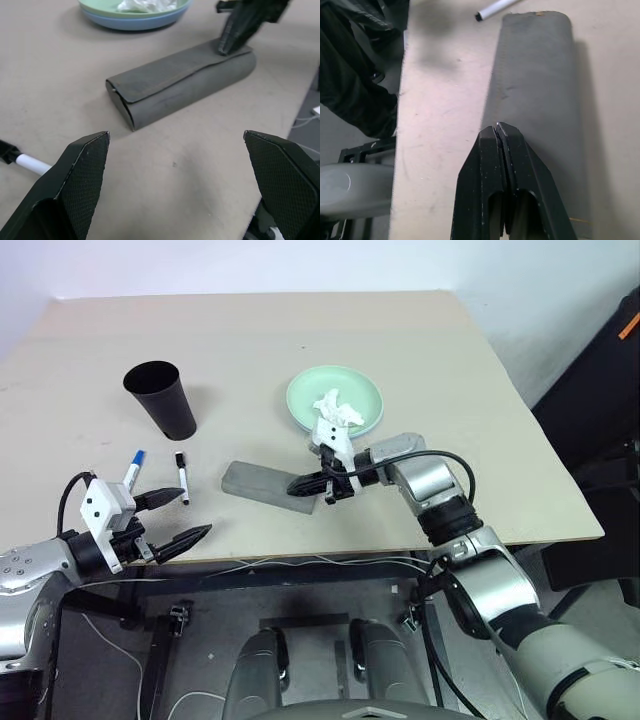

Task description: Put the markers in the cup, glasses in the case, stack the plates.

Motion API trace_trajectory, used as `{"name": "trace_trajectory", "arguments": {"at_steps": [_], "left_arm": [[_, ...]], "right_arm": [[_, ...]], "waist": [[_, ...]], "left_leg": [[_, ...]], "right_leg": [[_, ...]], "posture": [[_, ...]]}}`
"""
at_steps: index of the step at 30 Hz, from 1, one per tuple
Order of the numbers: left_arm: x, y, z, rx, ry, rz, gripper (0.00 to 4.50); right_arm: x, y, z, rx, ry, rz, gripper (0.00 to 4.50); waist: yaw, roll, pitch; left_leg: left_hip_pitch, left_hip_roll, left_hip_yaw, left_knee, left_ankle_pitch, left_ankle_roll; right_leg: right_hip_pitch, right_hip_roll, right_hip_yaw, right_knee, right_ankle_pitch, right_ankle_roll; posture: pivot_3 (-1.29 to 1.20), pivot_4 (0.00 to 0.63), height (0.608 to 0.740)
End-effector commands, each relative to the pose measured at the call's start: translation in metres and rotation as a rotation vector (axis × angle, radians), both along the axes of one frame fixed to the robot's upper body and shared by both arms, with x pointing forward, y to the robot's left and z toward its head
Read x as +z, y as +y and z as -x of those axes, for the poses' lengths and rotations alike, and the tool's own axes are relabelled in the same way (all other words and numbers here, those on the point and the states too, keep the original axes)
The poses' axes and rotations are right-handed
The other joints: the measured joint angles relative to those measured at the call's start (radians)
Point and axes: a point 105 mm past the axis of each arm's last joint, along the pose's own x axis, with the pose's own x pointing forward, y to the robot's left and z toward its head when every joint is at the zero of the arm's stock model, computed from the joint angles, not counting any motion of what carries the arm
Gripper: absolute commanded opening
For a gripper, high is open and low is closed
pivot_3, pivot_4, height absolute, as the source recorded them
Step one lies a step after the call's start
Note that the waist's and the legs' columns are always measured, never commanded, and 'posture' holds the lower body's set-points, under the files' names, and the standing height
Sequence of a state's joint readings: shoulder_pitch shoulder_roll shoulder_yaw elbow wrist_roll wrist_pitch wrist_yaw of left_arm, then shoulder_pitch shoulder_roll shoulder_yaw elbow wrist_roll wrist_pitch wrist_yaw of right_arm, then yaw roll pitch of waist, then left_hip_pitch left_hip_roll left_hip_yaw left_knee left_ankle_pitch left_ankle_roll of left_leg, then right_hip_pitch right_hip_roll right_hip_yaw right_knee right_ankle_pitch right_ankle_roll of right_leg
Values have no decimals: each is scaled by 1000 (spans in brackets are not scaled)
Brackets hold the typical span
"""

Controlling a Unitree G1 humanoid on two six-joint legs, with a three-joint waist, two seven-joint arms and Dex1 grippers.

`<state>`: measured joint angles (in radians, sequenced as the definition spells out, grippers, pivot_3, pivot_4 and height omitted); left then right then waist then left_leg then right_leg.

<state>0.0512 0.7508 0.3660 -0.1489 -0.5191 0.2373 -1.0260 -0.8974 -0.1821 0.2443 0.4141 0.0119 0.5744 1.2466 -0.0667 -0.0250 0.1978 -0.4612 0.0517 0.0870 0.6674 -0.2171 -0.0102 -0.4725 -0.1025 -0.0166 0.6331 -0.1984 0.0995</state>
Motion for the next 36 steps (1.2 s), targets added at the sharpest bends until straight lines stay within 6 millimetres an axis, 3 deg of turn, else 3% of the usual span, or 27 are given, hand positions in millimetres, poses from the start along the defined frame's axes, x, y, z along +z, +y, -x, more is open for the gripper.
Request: {"name": "trace_trajectory", "arguments": {"at_steps": [1, 4, 9, 14, 21, 25, 29, 36], "left_arm": [[19, 0, -9, 51, -91, 85, 4500], [21, 9, -16, 129, -113, 105, 4500], [27, 25, -26, 267, -162, 179, 4500], [24, 37, -35, 396, -193, 191, 4500], [18, 47, -43, 517, -211, 182, 4500], [20, 62, -48, 624, -229, 185, 4500], [19, 68, -51, 658, -229, 187, 4500], [19, 75, -59, 693, -229, 174, 4500]], "right_arm": [[31, -2, -3, -50, -66, -152, 42], [63, -18, 3, -71, -90, -351, 42], [79, -43, 22, -98, -172, -549, 42], [47, -57, 28, -212, -135, -491, 42], [18, -62, -2, -525, -130, -510, 42], [17, -63, -11, -626, -114, -584, 42], [19, -76, -22, -708, -142, -593, 858], [42, -80, -6, -536, -169, -611, 3265]], "waist": [[2, 0, 0], [8, 0, 0], [23, -1, -1], [24, -1, -1], [22, -1, -1], [24, -1, -1], [25, -2, -1], [25, -2, -1]], "left_leg": [[0, 0, 0, 0, 0, 0], [0, 0, 0, 0, 2, 1], [1, 0, -1, 0, 2, 1], [2, 0, -2, 0, 2, 0], [4, 1, -3, 0, 1, -3], [4, 2, -3, 0, 1, -3], [3, 2, -3, 0, 1, -3], [3, 2, -3, 0, 3, 0]], "right_leg": [[0, 0, 0, 0, 0, 0], [0, 0, 0, 0, 1, -1], [2, 0, -1, -1, 1, -1], [5, 0, -3, -3, 1, -2], [5, 1, -3, -3, 3, -5], [6, 1, -4, -3, 3, -5], [6, 1, -4, -4, 3, -5], [6, 1, -5, -4, 3, -5]], "posture": [[0, 150, 691], [0, 150, 691], [0, 150, 691], [0, 150, 691], [0, 150, 691], [0, 150, 691], [0, 150, 691], [0, 150, 691]]}}
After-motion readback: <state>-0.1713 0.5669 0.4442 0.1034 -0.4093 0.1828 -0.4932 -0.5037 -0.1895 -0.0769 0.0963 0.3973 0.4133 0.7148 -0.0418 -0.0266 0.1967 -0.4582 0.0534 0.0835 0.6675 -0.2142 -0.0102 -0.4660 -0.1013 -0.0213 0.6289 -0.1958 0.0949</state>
